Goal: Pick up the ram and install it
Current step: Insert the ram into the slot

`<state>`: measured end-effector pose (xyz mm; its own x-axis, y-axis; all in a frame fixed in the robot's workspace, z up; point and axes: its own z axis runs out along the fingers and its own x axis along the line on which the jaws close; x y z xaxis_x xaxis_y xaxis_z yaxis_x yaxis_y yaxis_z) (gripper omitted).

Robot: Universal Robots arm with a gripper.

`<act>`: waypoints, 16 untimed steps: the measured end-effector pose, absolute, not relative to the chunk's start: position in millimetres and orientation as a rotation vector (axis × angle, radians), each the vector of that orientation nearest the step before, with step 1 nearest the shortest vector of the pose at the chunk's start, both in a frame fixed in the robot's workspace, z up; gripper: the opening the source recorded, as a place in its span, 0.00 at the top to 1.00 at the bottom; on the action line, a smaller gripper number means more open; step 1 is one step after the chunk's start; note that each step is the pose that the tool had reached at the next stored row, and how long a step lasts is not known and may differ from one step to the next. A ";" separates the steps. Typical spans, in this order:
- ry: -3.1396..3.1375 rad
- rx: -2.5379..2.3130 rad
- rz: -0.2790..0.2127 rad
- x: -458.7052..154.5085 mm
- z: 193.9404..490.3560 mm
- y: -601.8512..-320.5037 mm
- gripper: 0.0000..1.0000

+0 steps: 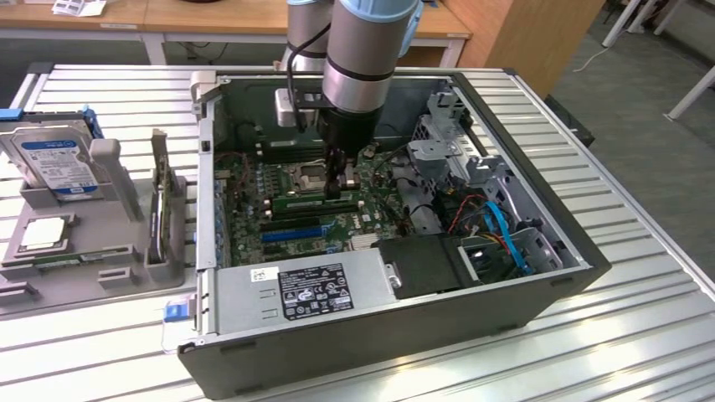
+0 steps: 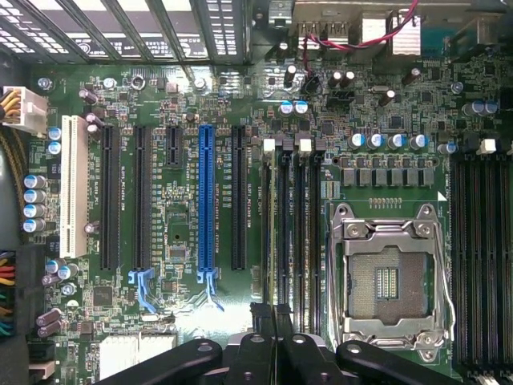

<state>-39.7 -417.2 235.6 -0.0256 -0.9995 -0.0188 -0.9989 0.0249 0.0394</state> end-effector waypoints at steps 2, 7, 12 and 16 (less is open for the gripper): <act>-2.239 2.183 -0.065 -39.7 235.5 -417.2 0.89; -2.237 2.181 -0.069 -39.2 235.5 -417.2 0.89; -2.235 2.179 -0.073 -38.8 235.5 -417.2 0.89; -2.233 2.179 -0.074 -38.5 235.5 -417.2 0.89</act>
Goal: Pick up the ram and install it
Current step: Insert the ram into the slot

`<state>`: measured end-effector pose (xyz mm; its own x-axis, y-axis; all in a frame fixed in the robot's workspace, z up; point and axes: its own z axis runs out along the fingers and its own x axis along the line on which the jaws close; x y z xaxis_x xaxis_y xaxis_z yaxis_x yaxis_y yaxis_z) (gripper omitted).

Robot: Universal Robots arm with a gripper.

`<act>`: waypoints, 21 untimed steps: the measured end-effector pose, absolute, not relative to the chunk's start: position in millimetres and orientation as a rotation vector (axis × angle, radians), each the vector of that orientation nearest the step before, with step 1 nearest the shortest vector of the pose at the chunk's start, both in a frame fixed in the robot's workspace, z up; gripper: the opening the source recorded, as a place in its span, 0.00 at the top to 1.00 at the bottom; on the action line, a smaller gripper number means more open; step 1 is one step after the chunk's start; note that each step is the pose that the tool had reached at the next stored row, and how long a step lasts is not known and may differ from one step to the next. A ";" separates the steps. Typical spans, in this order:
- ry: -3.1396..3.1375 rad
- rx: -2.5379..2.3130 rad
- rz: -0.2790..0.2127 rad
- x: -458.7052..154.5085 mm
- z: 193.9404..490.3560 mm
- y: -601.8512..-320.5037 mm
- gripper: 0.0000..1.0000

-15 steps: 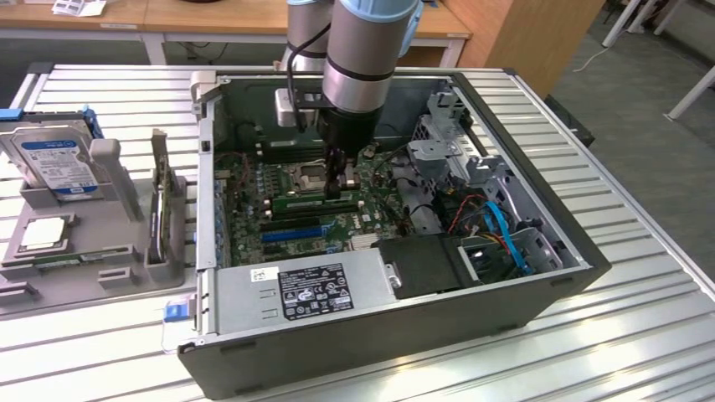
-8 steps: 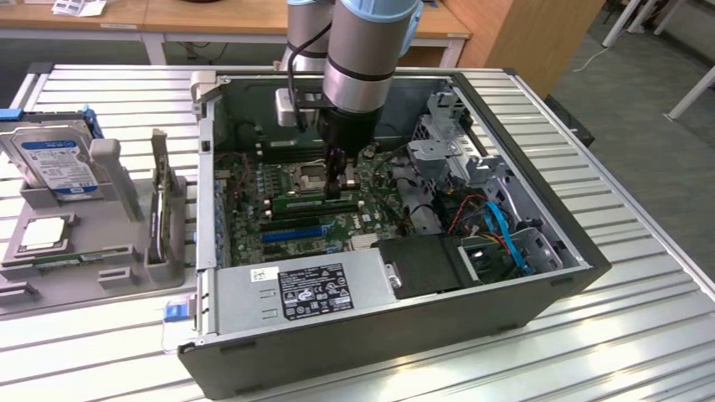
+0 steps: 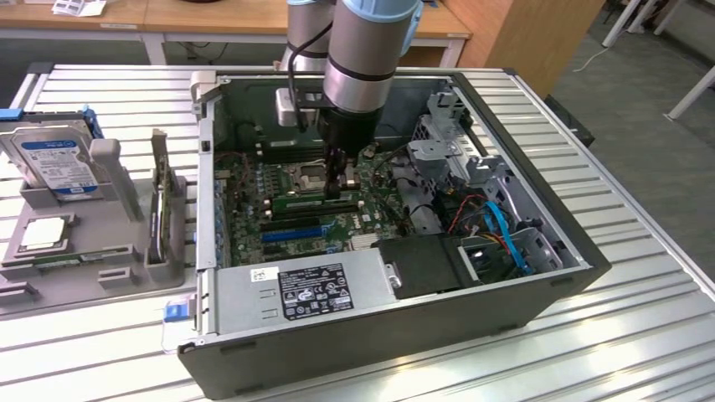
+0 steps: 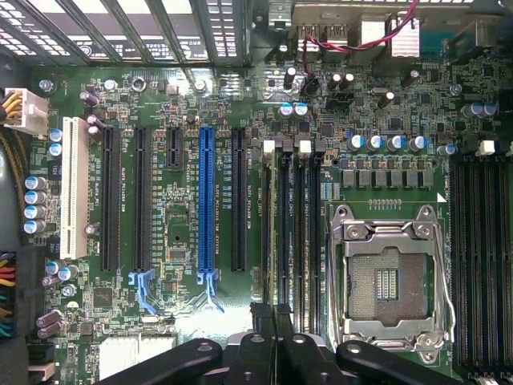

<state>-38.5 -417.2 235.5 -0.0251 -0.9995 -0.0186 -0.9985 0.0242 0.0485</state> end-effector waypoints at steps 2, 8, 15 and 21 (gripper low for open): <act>-2.232 2.179 -0.075 -38.4 235.5 -417.2 0.89; -2.230 2.181 -0.075 -38.4 235.5 -417.2 0.89; -2.229 2.182 -0.075 -38.3 235.5 -417.2 0.89; -2.229 2.182 -0.075 -37.0 235.5 -417.2 0.89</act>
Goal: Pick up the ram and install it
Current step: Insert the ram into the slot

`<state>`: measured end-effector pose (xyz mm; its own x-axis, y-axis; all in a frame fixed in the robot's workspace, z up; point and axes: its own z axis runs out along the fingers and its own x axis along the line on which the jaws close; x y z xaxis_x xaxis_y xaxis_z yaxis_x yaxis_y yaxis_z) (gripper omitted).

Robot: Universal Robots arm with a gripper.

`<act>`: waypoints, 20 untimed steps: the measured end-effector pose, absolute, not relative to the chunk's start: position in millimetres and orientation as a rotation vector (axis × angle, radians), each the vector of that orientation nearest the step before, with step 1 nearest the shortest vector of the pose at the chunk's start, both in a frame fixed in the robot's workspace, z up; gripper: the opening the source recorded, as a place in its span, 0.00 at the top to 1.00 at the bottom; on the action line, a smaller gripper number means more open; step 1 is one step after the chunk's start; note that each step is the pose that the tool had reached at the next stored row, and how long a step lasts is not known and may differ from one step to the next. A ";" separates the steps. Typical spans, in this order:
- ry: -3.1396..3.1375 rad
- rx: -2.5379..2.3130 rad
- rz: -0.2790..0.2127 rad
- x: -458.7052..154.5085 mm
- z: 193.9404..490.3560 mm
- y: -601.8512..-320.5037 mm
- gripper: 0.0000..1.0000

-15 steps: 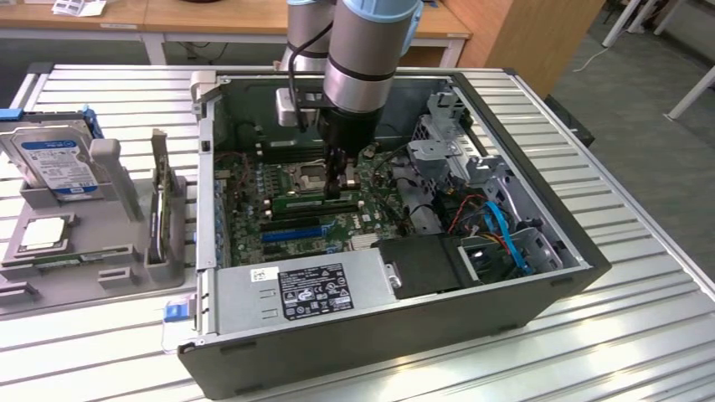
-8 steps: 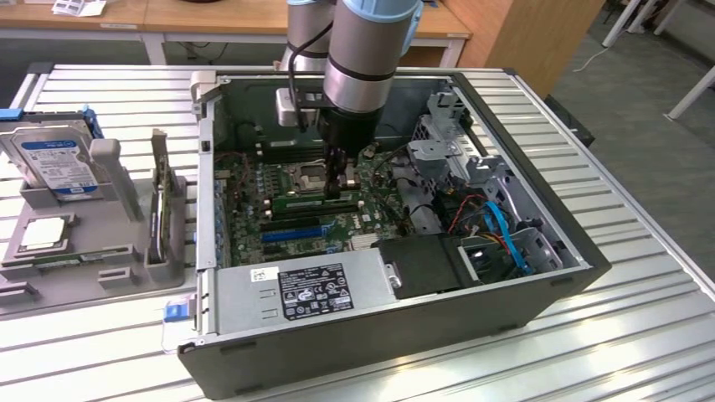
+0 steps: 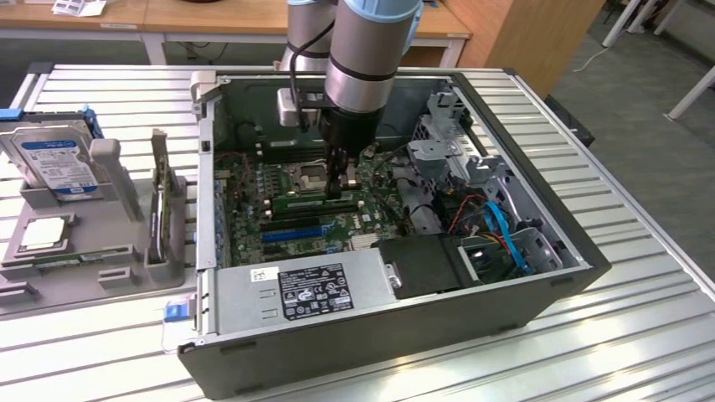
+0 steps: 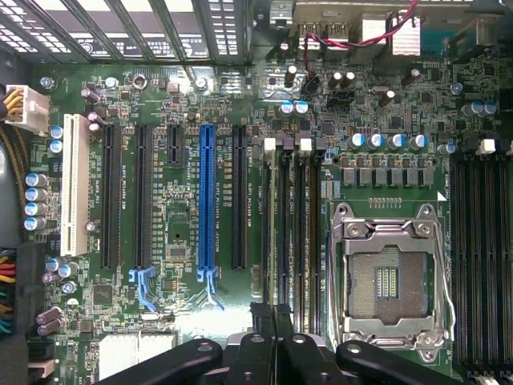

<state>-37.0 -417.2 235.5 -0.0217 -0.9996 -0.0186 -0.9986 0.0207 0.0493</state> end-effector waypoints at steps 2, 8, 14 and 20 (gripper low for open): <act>-2.229 2.182 -0.075 -36.9 235.5 -417.2 0.89; -2.229 2.182 -0.075 -37.0 235.5 -416.6 0.89; -2.229 2.182 -0.075 -37.5 235.3 -416.8 0.89; -2.230 2.183 -0.074 -37.7 234.6 -416.8 0.89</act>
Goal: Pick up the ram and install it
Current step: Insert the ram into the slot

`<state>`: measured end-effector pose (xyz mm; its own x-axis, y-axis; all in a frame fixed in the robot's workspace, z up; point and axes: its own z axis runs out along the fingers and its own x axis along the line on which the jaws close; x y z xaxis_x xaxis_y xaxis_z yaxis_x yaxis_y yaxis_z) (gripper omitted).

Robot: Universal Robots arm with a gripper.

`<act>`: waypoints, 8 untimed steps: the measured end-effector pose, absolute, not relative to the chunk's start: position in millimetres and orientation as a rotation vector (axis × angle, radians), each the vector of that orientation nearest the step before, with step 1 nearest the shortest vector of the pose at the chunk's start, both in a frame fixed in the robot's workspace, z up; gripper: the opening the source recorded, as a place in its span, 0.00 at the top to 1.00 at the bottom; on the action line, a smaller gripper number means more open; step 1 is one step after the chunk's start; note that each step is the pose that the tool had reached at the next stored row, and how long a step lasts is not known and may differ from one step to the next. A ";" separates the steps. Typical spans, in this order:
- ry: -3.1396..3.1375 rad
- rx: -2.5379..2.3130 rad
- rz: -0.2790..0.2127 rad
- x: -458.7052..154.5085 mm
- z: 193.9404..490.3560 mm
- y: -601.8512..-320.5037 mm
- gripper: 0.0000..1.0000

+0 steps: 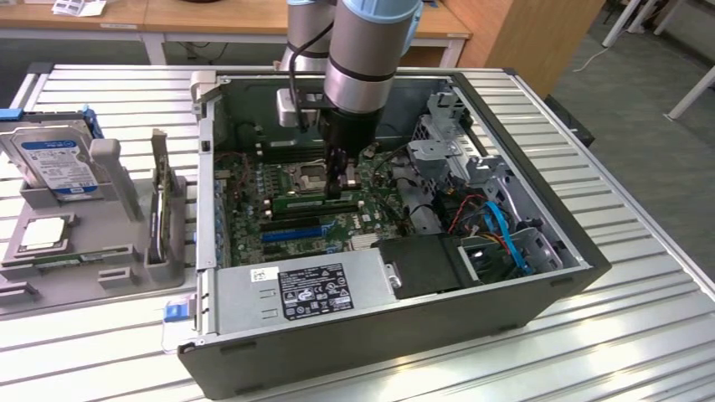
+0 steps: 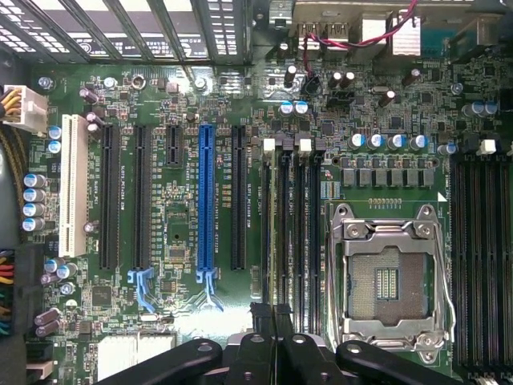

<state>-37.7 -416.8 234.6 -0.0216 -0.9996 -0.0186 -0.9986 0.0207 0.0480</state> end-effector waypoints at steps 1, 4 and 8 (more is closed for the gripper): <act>-2.230 2.183 -0.074 -37.7 234.6 -416.8 0.89; -2.231 2.184 -0.073 -38.7 234.0 -416.8 0.89; -2.230 2.184 -0.072 -38.7 233.9 -416.8 0.89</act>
<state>-38.7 -416.8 233.9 -0.0215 -0.9996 -0.0187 -0.9987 0.0206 0.0466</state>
